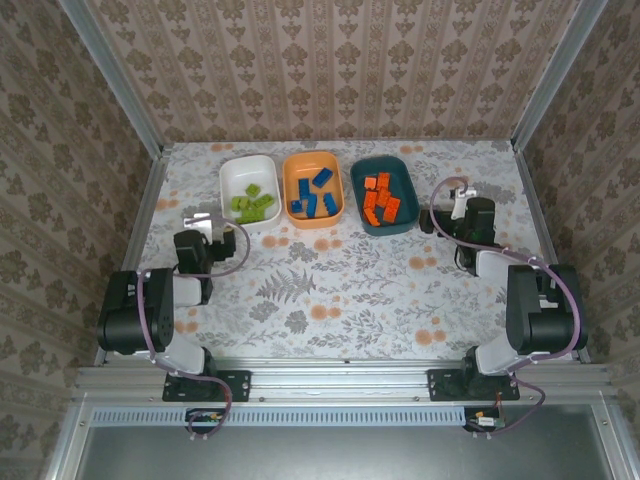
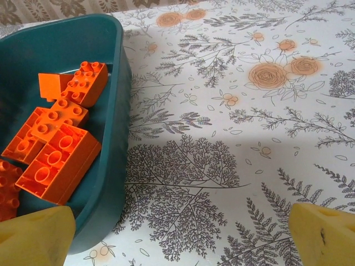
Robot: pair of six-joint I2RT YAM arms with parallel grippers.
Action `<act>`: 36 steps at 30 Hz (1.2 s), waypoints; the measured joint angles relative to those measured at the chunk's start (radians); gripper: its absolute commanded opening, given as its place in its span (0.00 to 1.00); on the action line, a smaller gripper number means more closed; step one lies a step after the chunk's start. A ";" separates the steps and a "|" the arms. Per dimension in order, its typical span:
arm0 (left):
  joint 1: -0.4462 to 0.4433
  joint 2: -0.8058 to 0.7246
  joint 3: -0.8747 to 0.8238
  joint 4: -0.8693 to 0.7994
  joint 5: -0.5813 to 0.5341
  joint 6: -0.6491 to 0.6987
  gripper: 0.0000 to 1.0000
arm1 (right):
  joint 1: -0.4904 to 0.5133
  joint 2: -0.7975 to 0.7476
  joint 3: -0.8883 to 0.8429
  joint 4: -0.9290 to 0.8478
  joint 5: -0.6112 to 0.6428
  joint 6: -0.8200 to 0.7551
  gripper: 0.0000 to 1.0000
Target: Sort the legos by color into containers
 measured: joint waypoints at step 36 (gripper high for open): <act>-0.013 0.000 0.001 0.007 -0.021 0.000 1.00 | 0.016 -0.003 -0.267 0.446 0.045 -0.019 1.00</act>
